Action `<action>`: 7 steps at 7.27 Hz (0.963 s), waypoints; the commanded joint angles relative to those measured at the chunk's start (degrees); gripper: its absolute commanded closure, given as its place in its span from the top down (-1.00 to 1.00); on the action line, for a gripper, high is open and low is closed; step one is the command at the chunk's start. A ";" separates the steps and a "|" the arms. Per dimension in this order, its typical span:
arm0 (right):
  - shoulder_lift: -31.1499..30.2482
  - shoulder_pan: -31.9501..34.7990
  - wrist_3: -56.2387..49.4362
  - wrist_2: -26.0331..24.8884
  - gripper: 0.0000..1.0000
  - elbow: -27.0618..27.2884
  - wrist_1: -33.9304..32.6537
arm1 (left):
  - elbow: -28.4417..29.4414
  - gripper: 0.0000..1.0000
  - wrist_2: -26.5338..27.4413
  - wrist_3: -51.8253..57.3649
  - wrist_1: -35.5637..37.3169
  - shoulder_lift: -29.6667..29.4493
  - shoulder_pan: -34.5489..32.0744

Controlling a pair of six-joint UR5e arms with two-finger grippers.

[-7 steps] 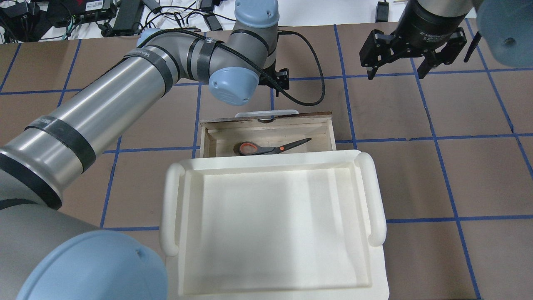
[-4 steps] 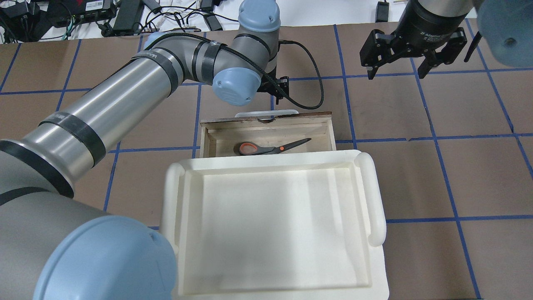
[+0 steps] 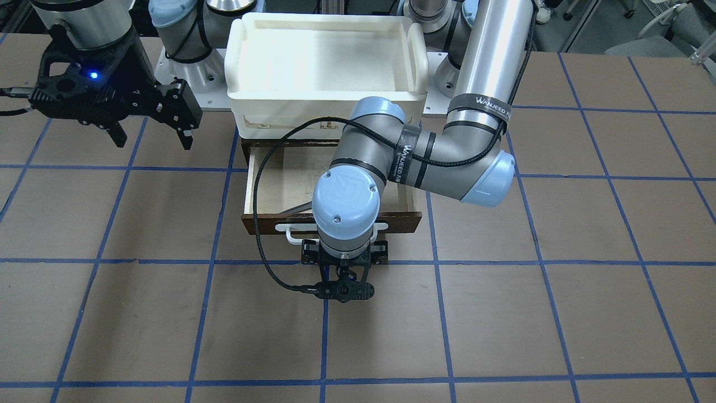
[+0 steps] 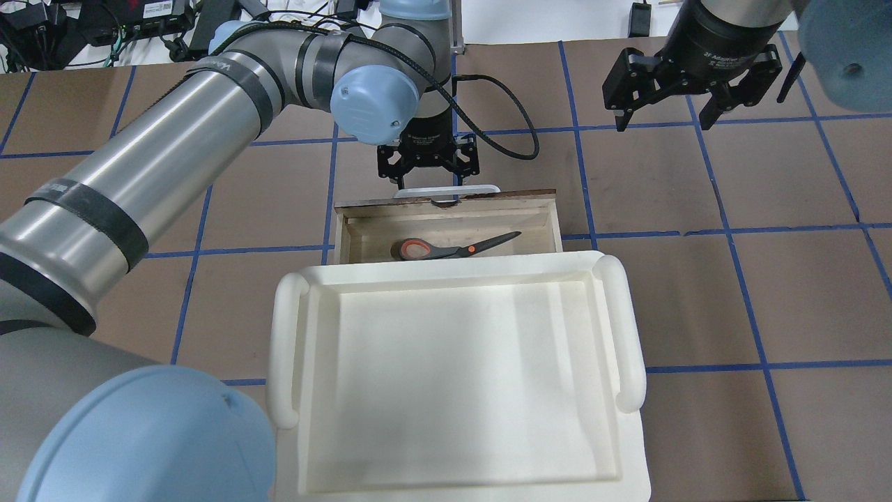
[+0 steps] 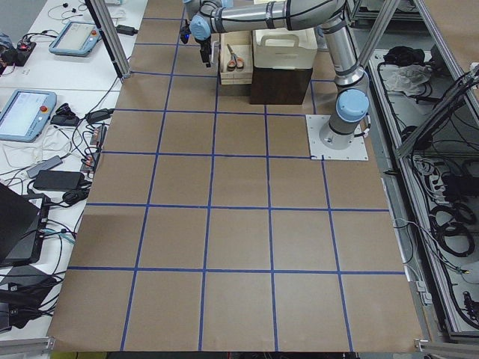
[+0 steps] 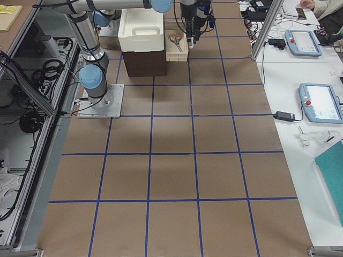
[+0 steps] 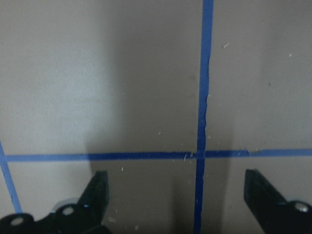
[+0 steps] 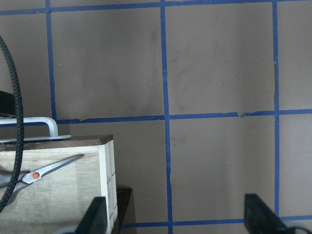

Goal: Put scissors in drawer and close it
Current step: 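Move the left gripper over the drawer's white handle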

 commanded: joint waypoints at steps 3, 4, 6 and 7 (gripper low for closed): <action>0.00 -0.05 0.00 0.00 1.00 0.00 -0.17 | 0.01 0.99 -0.15 -1.52 -1.82 2.15 0.27; 0.00 0.04 0.00 0.00 1.00 0.00 -0.17 | -0.08 0.99 1.07 -1.60 2.63 1.62 0.27; 0.00 0.04 0.00 0.00 1.00 0.00 -0.26 | -0.86 0.99 3.98 -2.13 9.61 -0.30 0.01; 0.00 0.04 0.00 0.00 1.00 0.00 -0.26 | -1.30 0.99 3.81 -2.22 9.53 -1.53 -0.25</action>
